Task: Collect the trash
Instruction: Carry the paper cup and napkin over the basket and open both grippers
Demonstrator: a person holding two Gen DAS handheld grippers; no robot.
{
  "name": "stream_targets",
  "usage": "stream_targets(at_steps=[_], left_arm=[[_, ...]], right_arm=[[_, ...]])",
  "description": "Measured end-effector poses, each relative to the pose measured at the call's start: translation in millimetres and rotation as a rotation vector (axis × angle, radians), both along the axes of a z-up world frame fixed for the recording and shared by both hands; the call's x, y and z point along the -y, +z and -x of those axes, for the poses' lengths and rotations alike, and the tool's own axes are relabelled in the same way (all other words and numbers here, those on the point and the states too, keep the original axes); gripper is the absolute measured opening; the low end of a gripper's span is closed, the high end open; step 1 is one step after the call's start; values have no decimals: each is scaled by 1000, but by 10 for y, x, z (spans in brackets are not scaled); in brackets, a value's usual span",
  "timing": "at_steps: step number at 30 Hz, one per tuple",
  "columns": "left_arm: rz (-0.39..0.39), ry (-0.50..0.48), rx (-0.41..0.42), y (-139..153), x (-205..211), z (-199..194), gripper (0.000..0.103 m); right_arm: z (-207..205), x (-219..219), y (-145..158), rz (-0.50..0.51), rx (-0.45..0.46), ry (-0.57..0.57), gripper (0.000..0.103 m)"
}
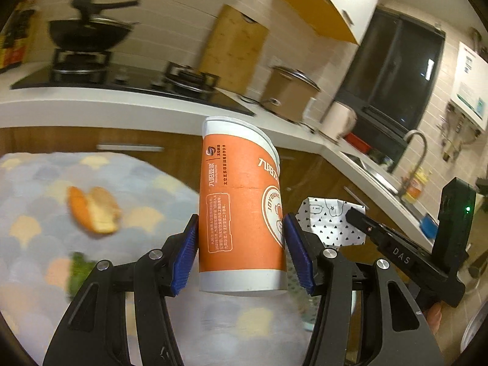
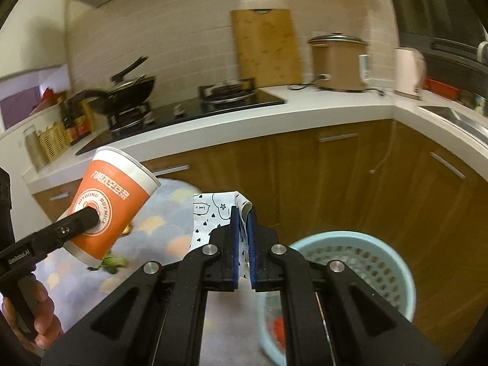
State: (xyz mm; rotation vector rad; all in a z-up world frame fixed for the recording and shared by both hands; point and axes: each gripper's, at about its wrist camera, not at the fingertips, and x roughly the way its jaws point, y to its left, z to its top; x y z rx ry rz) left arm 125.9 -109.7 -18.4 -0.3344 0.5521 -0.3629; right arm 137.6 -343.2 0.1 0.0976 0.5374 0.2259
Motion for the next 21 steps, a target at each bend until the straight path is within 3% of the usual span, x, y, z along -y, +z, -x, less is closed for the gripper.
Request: stream_targets(at_steps=[13,21], left_arm=[[-87,-192,-78,-363,1280,-426,53],[-137,-248,-145,-630,1709,-590,53]], right_arm=[[75,991,-361,-29,-73,-189,4],[-20,1285,-740,-53,-181,-223,4]])
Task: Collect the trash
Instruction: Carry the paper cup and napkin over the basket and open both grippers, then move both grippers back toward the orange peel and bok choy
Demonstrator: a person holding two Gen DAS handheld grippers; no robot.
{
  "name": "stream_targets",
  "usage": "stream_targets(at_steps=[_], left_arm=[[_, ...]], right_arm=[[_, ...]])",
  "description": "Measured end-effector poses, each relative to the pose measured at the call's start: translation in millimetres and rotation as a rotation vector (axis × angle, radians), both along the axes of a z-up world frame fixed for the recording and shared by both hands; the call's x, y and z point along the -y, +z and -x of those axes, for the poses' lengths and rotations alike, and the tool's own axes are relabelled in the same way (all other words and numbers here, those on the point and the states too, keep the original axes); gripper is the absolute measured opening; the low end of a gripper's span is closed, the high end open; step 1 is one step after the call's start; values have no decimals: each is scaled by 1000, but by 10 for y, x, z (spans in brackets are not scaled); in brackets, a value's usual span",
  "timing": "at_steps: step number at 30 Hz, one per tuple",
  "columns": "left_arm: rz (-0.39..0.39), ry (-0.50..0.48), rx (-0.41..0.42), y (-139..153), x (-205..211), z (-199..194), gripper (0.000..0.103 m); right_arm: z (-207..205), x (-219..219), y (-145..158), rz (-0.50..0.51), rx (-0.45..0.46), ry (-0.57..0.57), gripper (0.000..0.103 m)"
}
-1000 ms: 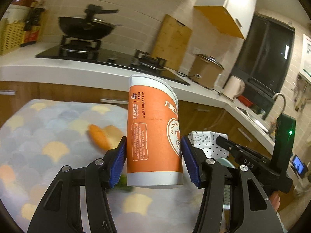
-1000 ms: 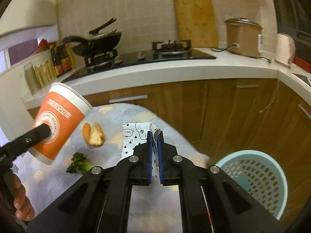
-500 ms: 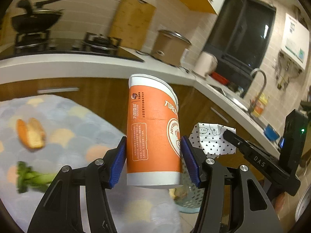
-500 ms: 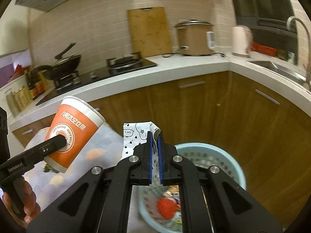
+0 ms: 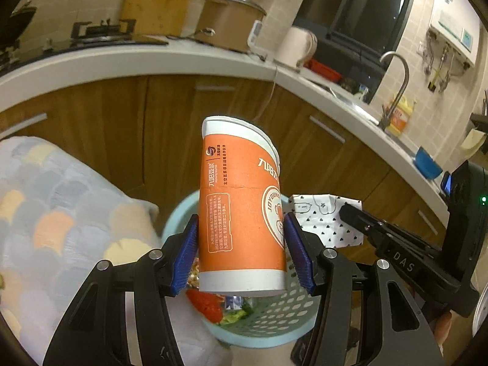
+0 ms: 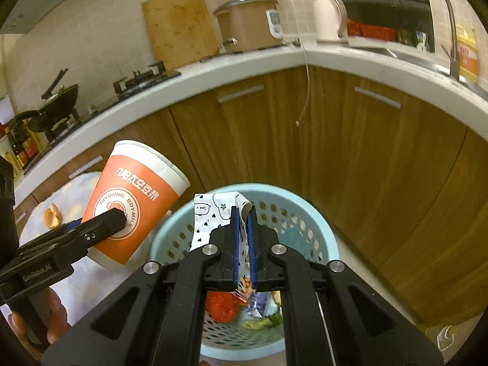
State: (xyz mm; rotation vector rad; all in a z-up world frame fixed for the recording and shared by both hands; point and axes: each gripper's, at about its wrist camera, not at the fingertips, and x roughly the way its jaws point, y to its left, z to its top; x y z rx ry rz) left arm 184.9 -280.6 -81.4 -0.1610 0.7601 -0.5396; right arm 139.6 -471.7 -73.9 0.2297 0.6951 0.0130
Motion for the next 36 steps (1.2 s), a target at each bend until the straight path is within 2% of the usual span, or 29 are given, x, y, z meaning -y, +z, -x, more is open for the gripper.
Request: stream_targets(at_steps=[4,6,10,21,27,31,36], left_arm=[[-32,-8,-19,-91,105,-44,54],[-53,-2,-27,-134,126,-63,59],[-57,12,-31,-130,68,-66,63],[-36,70,-6,25,-284,40,64],[-25,143,31,150,-620,247,64],[-14,213,38,215,-931,359,64],[4,323,32,246,-1448,508,64]], right_arm=[[-57,10,-130,2,-43,3,5],[-96,16,-219,-12,-84,13,6],[-119,74,-283,-34,-103,9,9],[-112,-28,-207,-28,-108,30,17],[-66,-305,-8,-52,-52,92,18],[-45,-676,138,-49,-6,170,18],[-89,-1175,175,-47,-1,280,18]])
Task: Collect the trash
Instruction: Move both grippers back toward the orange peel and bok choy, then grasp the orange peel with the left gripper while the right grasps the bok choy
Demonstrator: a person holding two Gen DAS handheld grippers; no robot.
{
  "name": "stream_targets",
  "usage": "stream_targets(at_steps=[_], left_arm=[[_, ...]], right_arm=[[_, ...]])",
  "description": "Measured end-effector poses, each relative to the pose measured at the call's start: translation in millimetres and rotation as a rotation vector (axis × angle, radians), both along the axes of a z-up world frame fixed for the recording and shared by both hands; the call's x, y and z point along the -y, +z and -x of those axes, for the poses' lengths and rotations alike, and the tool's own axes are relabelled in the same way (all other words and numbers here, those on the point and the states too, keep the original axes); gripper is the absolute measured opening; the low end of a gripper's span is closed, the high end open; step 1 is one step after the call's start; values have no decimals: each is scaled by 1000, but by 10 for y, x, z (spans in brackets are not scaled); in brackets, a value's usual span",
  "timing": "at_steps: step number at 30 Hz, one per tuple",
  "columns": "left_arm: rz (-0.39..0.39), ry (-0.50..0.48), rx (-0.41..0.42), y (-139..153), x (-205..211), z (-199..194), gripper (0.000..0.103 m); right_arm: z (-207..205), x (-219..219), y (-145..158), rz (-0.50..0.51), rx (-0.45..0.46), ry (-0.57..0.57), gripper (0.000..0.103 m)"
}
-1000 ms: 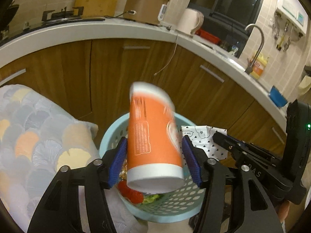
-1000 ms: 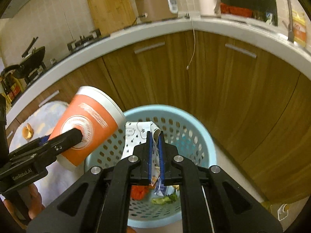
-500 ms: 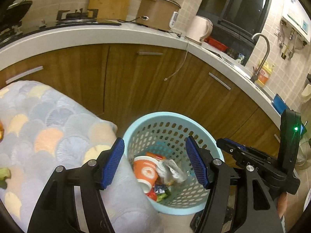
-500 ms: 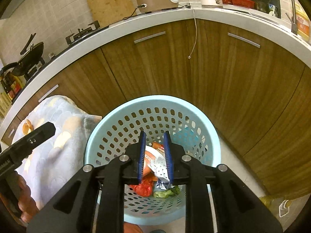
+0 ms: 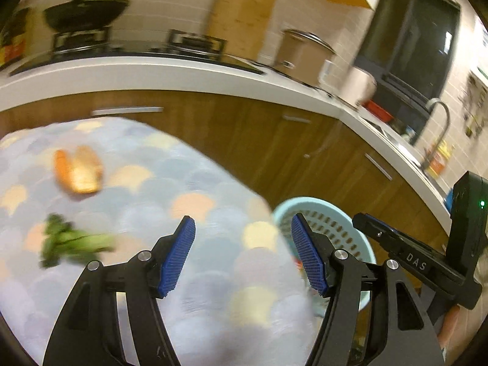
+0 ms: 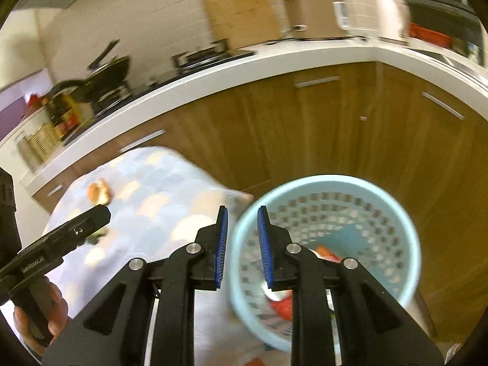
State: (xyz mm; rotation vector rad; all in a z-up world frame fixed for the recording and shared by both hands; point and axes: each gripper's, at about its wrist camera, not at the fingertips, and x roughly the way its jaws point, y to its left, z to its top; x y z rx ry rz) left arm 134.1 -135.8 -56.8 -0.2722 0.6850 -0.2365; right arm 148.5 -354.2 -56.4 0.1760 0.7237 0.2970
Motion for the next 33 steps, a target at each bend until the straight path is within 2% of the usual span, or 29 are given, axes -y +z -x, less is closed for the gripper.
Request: stream_targets(at_steps=[8,14,17,19,22,24,26,27,31,33], left_arm=[[4,178,-5,46,-954,237,62],[-42,308,-30,-58,-1543,363,62],[-101,349,-52,-177,-1714,351,62],[-122,357,-63,-255,-1768,342,62],[-125,366,-65,-333,-1849,346,62],[-117,367,-63,-348,-1869,330,62],[-116,365,-43,-330,-1870,348,64],[-120,364,-38,-332,-1870,353,64],[-130,368,-29,-326,-1827,370,64],[-121,373,-23,-321,-1842,377,64]], right_arm=[[-108,-1000,-49,34,-20,229,18],[-207,-1785,-228,72,-65,423,18],[-203,-2085,-336,107,-93,533,18],[-181,-2277,-429,169,-95,607,18],[-171,-2419,-493,227,-84,644,18],[-206,-2424,-485,223,-78,644,26],[-244,-2418,-454,219,-54,635,55],[-244,-2419,-432,226,-37,635,58],[-262,-2489,-398,284,-6,699,59],[-301,-2586,-450,309,-25,759,59]])
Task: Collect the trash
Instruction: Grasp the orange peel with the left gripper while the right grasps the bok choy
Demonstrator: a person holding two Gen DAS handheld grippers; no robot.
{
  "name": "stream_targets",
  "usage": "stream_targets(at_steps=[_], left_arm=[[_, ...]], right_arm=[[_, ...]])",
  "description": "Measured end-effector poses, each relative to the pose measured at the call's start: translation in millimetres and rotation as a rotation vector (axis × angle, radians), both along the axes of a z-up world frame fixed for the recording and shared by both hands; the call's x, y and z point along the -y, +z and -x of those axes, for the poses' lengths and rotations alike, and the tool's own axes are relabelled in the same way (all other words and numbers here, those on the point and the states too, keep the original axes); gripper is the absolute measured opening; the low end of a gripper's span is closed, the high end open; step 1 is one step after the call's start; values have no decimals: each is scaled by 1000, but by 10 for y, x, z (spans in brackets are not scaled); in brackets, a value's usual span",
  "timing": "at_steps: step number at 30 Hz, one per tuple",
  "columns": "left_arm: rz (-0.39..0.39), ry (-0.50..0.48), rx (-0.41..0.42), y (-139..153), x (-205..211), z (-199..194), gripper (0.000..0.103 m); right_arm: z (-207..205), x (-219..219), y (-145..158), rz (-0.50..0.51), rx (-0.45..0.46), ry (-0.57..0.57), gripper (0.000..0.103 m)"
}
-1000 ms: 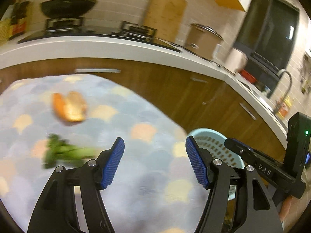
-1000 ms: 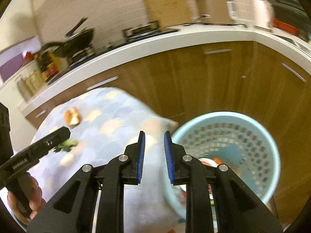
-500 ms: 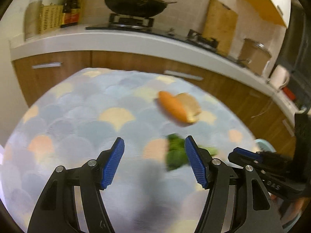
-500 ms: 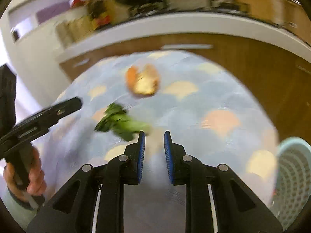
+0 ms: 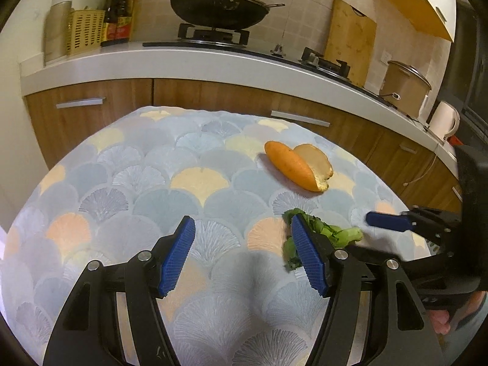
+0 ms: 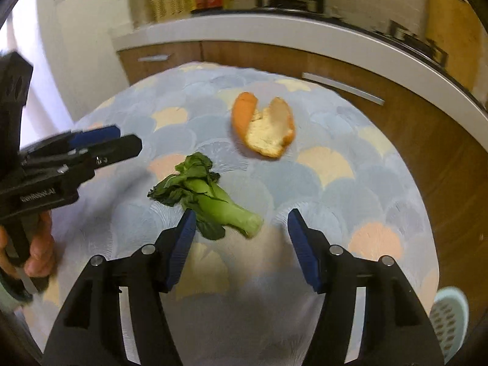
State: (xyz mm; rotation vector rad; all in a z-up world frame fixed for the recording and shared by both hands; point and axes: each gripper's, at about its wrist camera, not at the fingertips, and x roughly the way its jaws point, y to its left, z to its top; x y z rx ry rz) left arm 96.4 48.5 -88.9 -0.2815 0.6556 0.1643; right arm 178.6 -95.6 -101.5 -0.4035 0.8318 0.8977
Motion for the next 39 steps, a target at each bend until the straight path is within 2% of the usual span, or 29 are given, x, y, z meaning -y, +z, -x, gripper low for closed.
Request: stream_targets(at_steps=[4,5,7,8,11,13,15,20,25,28,32,35,37,39], left_arm=[[28,1,1,-12,-45,2,64],[33,1,-1,-15,-50,-1,64],[32,-3,-4,-17,-47,-9,64],[29,-8,-10,-20,-35,-19,64],[18,-22,-20,-14,8,-39,64],[44,-41,-24,-7,22,-60,64],[107,-75,-33,23,28,-128,62],[132,-137,-30,144,163,-354,62],[165,-153,-127,-36,348,-793,62],[193,-122,-161,-180,393,-994,54],[133,-77,-149,-184,444,-1128,51],[117,-58,-144,-185,431,-1173,45],[107,-42,-139,-191,400,-1190,38],[108,-40,-140,-180,336,-1191,22]], right_arm=[[3,-106,-59,21,4,55,57],[3,-108,-53,19,4,57,50],[15,-88,-45,10,2,56,41],[28,-88,-49,10,6,58,31],[141,-64,-37,1,9,79,13],[222,-48,-28,-3,32,54,13],[271,65,14,-39,33,7,13],[245,579,102,-123,24,-189,13],[-28,958,56,-217,-69,-354,13],[-67,1081,78,-272,-71,-398,13],[-63,1162,89,-288,-53,-453,13],[-18,1141,114,-271,-12,-469,13],[-18,1151,112,-266,-8,-477,13],[-30,1168,106,-275,-16,-479,13]])
